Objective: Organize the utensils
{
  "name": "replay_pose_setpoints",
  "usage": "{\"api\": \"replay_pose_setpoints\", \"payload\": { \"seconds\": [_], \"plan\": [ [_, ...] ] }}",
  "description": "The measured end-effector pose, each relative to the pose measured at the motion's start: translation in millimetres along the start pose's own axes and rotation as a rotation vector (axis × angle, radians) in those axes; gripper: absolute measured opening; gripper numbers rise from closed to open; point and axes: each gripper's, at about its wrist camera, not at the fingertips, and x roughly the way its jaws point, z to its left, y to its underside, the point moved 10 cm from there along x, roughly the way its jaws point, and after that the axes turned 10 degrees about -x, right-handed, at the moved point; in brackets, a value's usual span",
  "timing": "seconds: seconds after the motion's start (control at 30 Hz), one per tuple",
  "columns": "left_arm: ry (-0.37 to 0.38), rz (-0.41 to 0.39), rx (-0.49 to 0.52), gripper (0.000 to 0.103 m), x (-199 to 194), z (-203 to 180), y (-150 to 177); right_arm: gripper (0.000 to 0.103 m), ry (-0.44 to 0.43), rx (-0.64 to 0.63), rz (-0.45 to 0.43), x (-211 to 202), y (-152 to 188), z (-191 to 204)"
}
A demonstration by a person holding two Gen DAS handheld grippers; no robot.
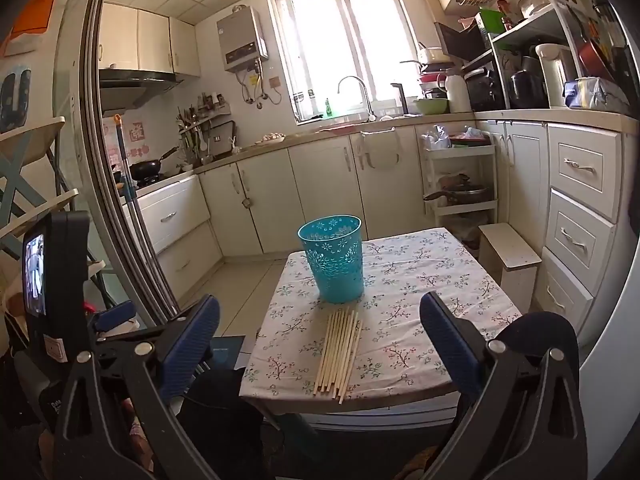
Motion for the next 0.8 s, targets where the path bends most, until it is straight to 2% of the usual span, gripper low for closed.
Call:
{"api": "replay_pose_setpoints", "payload": {
  "seconds": [0.8],
  "plan": [
    [0.014, 0.003, -0.025, 0.095, -6.3, 6.0, 0.8, 0.096, -0.020, -0.024, 0.014, 3.3, 9.6, 6.5]
  ]
}}
